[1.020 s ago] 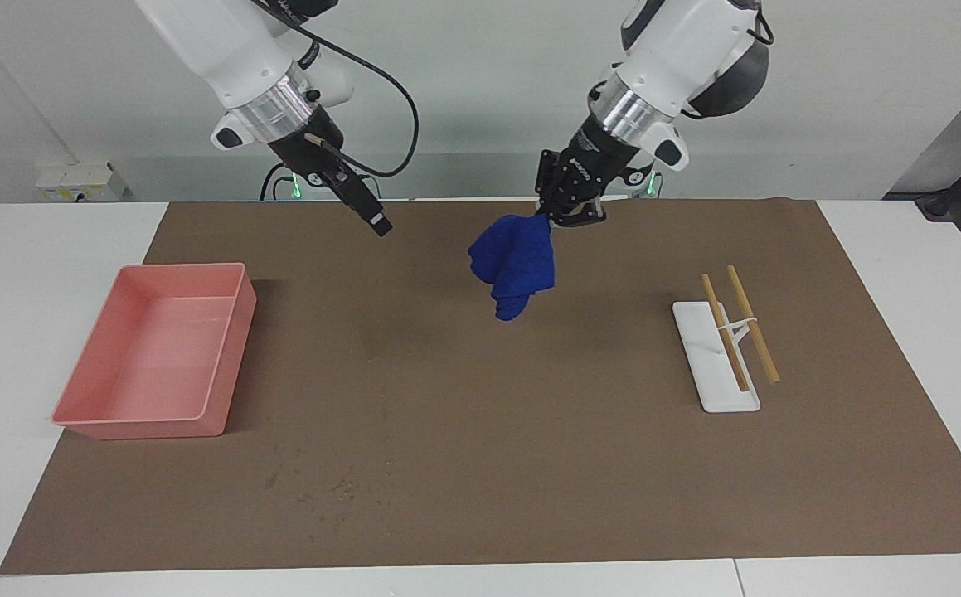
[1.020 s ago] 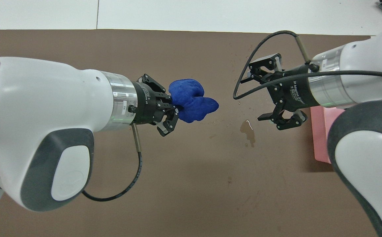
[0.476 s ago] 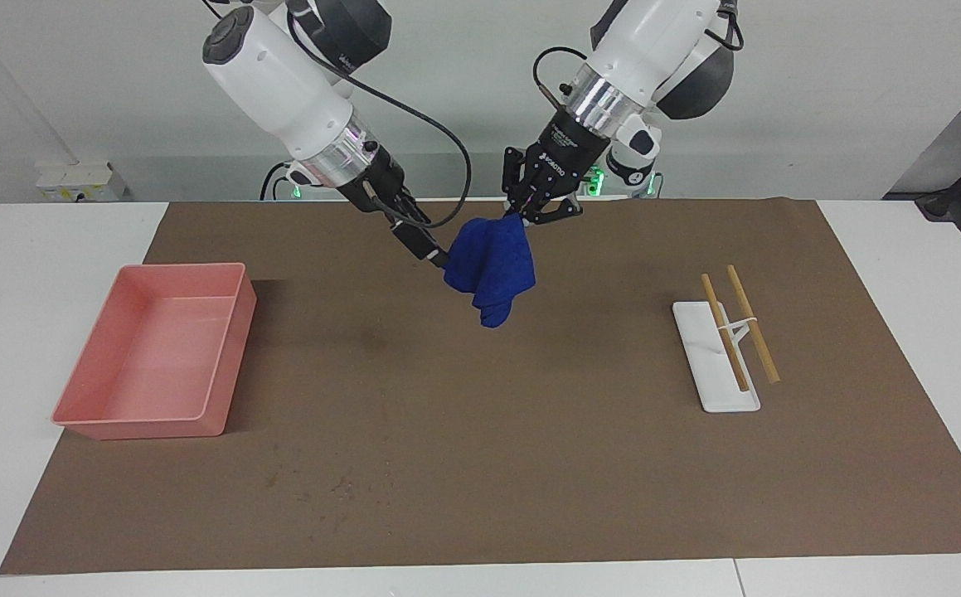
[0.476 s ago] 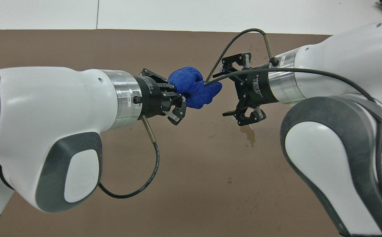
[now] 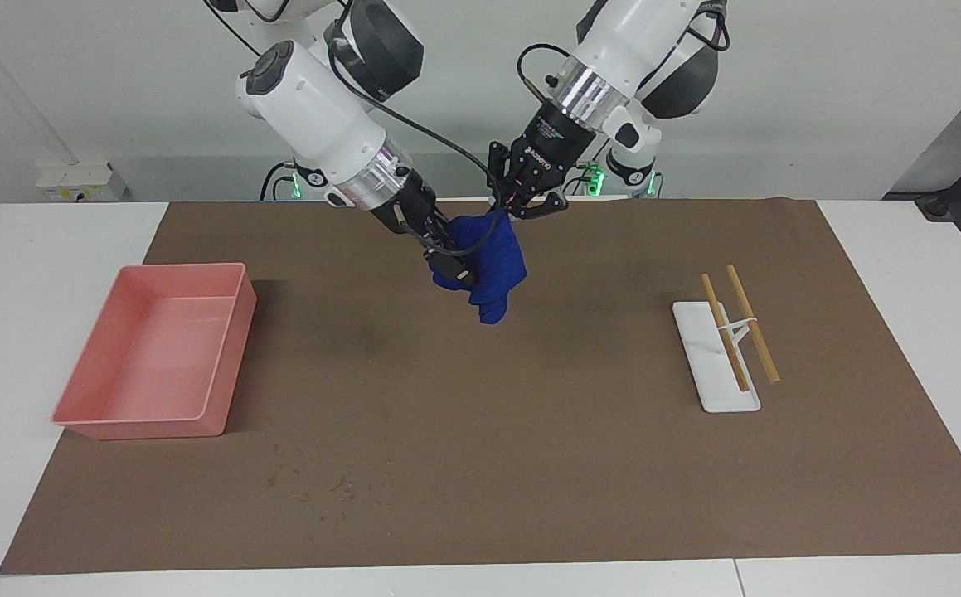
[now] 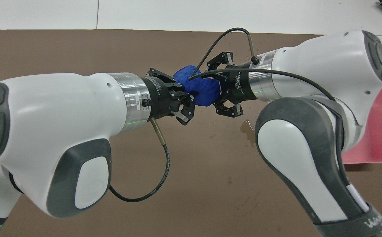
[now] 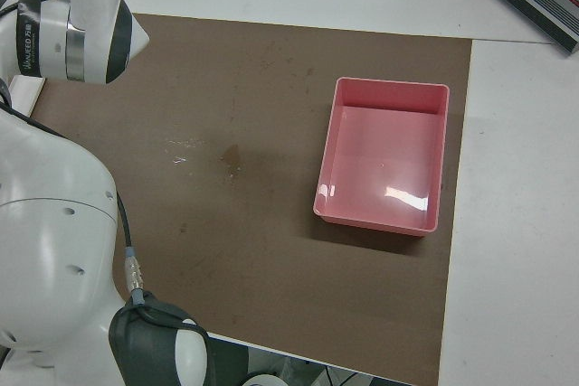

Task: Wipe water with towel using both arms
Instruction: 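Grasp the cloth with the right gripper while the left gripper releases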

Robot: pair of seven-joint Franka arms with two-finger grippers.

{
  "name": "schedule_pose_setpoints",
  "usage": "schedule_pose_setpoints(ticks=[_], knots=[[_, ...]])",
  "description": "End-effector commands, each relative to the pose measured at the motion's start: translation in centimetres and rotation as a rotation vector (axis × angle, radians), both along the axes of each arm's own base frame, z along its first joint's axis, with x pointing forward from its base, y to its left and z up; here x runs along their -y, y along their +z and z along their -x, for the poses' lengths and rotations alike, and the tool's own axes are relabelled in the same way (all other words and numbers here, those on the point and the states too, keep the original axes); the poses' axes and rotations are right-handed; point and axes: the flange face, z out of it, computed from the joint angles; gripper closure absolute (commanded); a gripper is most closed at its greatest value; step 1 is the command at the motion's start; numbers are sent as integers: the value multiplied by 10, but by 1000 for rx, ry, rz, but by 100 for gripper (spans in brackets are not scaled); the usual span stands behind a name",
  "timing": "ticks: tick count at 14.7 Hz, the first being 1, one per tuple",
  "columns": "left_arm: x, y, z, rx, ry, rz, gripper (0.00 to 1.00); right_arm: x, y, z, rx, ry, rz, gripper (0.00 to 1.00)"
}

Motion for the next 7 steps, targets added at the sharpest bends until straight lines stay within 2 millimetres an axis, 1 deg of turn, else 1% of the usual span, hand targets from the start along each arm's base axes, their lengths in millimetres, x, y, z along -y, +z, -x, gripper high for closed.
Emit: schedule_pose_setpoints(ticks=[1, 5, 6, 7], knots=[[1, 0, 1, 19, 18, -5, 100, 4, 8, -3, 13, -15, -25, 100], [1, -1, 1, 43, 2, -37, 100, 10, 10, -5, 16, -23, -24, 100], [1, -2, 2, 53, -5, -57, 68, 11, 11, -6, 25, -21, -16, 100], [4, -3, 4, 54, -13, -66, 18, 13, 11, -6, 35, -11, -13, 100]])
